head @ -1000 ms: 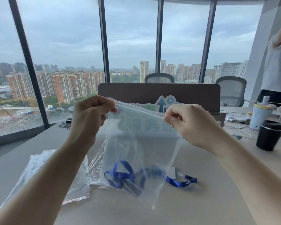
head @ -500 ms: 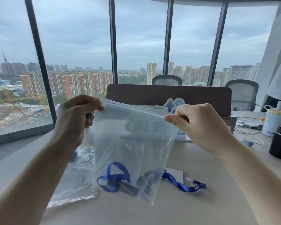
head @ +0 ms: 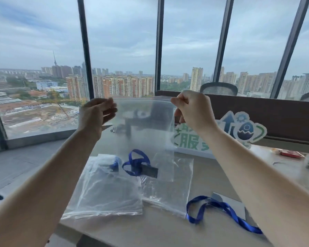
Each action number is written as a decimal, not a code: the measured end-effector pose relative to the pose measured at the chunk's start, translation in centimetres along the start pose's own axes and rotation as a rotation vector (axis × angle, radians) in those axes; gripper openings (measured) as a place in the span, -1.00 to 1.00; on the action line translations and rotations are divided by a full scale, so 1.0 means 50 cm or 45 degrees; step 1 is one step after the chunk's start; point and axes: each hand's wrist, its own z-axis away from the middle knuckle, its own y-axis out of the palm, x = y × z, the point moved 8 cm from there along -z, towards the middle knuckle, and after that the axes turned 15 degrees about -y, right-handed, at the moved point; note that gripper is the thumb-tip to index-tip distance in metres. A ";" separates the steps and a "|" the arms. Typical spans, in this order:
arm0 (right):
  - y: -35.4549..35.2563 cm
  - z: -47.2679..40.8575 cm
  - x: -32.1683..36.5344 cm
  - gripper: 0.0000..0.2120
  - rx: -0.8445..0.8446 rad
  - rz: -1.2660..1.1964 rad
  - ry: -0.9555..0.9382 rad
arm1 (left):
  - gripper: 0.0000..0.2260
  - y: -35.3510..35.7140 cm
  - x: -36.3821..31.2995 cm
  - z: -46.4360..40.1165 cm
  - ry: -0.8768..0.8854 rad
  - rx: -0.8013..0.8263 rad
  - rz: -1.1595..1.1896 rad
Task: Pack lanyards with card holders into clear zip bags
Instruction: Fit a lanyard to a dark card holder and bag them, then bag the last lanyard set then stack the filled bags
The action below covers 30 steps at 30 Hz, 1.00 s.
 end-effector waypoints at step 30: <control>-0.119 0.578 -0.424 -0.38 1.108 0.768 1.034 | -0.67 0.401 0.581 0.268 0.225 0.909 -1.664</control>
